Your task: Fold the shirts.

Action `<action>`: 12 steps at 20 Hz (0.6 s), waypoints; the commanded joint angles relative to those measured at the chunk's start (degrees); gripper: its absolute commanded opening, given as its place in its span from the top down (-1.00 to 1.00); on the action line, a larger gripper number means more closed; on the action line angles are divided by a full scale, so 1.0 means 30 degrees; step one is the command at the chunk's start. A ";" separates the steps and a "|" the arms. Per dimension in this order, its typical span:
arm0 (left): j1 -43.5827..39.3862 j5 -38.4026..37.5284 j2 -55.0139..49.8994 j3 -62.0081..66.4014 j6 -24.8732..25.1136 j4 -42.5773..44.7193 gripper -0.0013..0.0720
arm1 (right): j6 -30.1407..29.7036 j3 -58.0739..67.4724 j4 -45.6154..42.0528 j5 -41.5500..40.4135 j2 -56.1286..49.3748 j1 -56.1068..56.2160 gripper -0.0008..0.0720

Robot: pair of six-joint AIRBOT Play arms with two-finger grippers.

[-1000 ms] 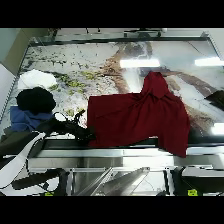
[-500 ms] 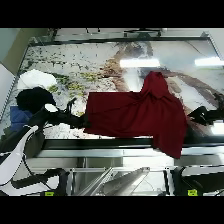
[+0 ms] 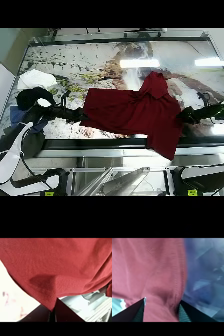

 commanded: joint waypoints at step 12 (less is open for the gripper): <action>0.1268 -0.4415 0.1625 0.4299 0.1814 -0.3861 0.91 | -0.1020 0.1406 0.6849 0.3118 0.3592 0.0510 0.92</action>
